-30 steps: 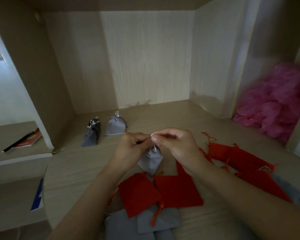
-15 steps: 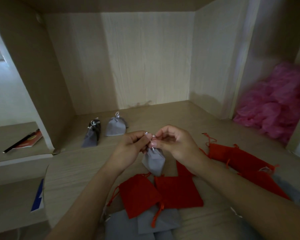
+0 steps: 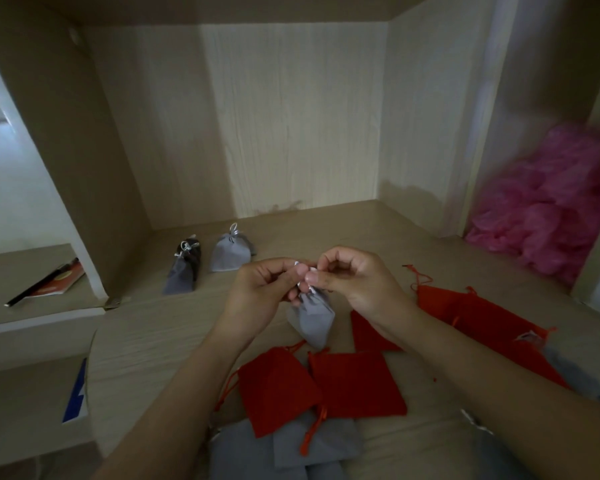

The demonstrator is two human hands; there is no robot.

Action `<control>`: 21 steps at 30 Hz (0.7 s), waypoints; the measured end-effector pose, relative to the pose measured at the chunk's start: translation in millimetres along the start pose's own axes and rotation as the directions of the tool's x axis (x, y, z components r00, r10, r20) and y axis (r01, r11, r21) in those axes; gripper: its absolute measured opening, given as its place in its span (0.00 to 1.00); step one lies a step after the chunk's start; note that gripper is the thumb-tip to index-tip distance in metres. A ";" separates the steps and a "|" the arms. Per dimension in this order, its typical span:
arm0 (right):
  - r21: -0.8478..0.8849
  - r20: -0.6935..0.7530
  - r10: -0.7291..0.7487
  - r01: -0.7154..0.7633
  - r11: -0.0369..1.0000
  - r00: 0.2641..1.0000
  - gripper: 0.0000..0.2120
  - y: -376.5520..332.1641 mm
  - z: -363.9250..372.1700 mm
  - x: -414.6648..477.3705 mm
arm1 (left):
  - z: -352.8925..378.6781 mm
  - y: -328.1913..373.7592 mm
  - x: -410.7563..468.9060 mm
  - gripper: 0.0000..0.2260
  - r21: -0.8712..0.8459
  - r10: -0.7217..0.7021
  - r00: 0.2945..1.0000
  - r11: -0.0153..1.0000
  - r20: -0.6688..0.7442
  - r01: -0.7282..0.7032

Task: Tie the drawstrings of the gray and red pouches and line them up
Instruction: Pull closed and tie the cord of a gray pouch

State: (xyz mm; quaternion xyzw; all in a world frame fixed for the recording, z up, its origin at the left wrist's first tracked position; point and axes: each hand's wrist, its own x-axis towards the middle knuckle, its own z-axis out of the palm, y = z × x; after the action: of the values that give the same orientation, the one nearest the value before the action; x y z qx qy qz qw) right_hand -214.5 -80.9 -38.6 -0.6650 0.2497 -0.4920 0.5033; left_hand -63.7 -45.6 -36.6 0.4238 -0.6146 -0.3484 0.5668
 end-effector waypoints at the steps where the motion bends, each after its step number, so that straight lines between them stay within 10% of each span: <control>1: -0.009 -0.005 -0.012 0.012 1.000 1.000 0.10 0.1 0.9 0.3 | 0.2 -0.7 0.3 0.07 -0.002 -0.005 1.000 1.000 -0.017 0.005; 21: -0.417 -0.065 -0.038 0.007 0.909 0.997 0.09 -2.6 2.9 0.8 | 1.9 -6.8 2.2 0.08 -0.128 -0.084 0.994 0.989 -0.073 0.074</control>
State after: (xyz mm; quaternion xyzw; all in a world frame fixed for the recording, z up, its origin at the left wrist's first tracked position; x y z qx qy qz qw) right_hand -212.0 -79.4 -36.0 -0.7418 0.3591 -0.4567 0.3350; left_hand -64.7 -50.4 -42.1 0.4248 -0.5516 -0.3916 0.6016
